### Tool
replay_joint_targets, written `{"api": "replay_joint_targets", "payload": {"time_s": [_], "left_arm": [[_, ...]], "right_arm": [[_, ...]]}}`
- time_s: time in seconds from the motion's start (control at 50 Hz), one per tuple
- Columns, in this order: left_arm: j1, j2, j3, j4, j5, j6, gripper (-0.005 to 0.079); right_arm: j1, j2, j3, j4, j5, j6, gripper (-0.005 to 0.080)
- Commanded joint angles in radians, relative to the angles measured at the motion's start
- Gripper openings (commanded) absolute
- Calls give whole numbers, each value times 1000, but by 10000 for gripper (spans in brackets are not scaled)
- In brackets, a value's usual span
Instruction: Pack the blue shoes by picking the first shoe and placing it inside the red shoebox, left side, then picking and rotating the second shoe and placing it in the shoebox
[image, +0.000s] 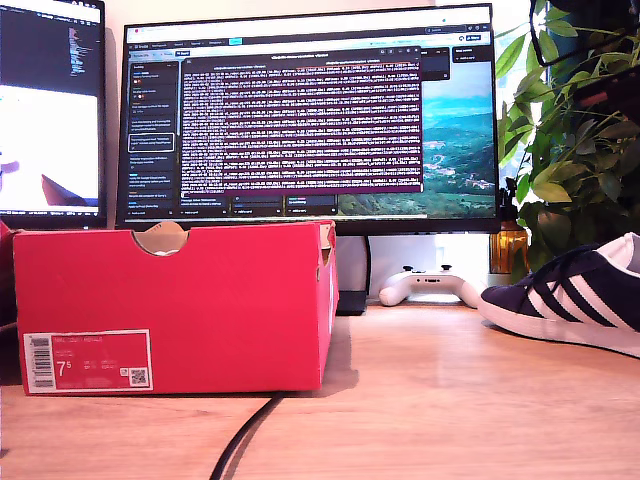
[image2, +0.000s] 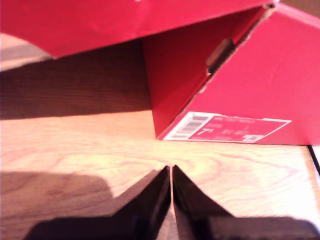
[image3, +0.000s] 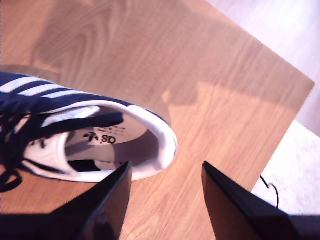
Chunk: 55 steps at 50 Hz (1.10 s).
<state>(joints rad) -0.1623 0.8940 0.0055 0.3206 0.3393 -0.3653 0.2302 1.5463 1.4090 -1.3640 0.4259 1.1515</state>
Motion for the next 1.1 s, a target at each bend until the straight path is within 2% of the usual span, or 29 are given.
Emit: {"api": "replay_joint_targets", "payload": {"time_s": [0.0, 0.26, 0.62, 0.86, 1.08], "left_arm": [[-2, 5, -30, 7, 0, 6, -21], [-2, 5, -30, 7, 0, 6, -21], [-2, 5, -30, 7, 0, 6, -21], [-2, 5, -30, 7, 0, 6, -21], [-2, 5, -30, 7, 0, 6, -21]], "right_arm": [[-3, -3, -28, 20, 1, 4, 408], [-5, -8, -96, 100, -29, 0, 408], [-57, -8, -201, 163, -38, -10, 408], [-76, -8, -231, 298, -83, -106, 396], [-100, -8, -265, 316, -87, -100, 392]]}}
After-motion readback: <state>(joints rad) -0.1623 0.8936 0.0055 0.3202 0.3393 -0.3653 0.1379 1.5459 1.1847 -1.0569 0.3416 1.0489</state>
